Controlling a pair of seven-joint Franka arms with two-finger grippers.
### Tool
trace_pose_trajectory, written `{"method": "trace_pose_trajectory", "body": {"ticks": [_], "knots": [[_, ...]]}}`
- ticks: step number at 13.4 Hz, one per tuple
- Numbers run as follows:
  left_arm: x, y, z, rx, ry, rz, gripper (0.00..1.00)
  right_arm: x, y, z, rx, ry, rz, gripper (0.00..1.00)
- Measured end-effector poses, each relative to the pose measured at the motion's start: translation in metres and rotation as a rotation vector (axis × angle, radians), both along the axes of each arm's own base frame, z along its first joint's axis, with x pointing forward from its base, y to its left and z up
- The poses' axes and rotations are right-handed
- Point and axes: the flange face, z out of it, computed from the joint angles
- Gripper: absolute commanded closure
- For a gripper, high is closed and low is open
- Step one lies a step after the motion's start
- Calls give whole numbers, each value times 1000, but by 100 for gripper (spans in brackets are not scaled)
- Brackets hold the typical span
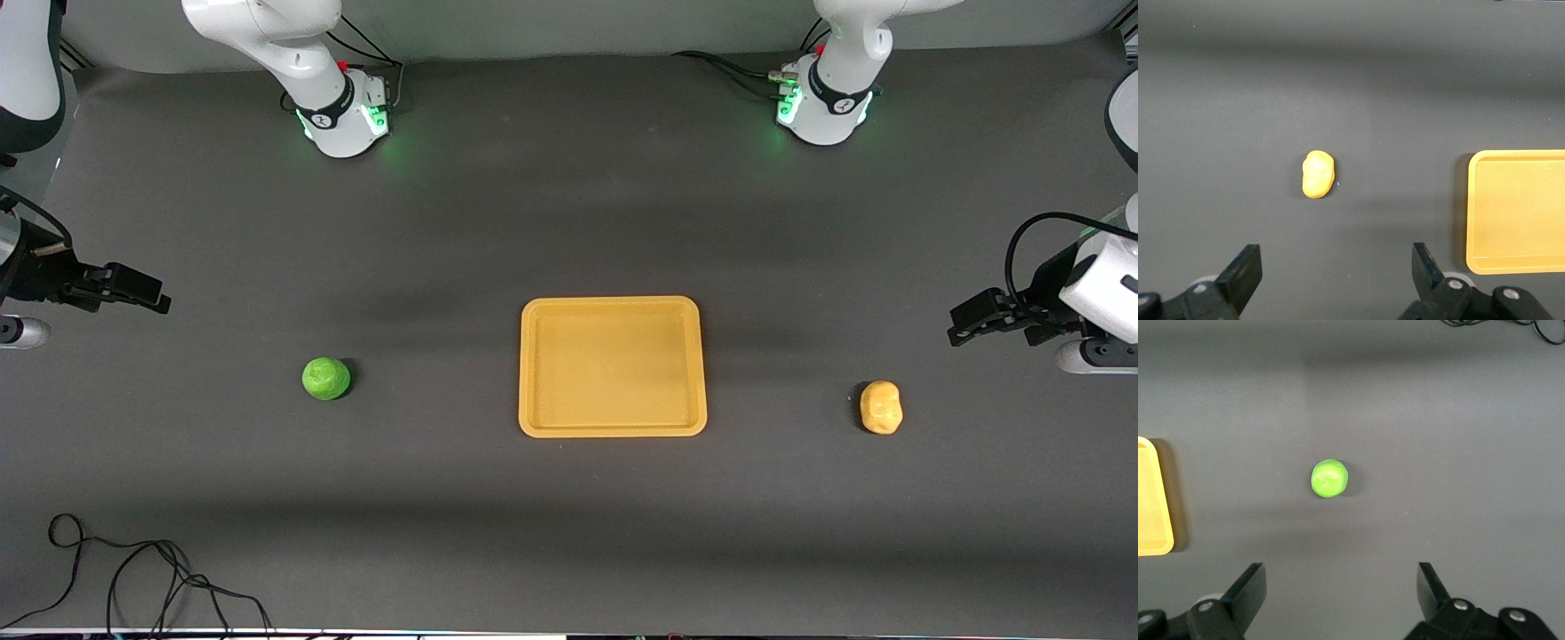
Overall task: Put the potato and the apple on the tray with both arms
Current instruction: 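Reach the left gripper to the potato while the right gripper reaches the apple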
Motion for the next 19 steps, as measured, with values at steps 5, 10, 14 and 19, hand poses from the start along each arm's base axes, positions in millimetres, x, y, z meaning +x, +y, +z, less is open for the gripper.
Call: {"method": "trace_pose_trajectory", "body": {"ticks": [5,10,14,19], "knots": [[0,3,0,44,-3,-73,0,0,0,0,0,0,0,0],[-4,16,-3,52,42,-66,0,0,0,0,0,0,0,0],[-3,41,-36,46,146,-32,0,1,0,-3,0,6,-1,0],[49,55,-163,20,148,-21,0,11,3,-31,-2,53,4,0]]}}
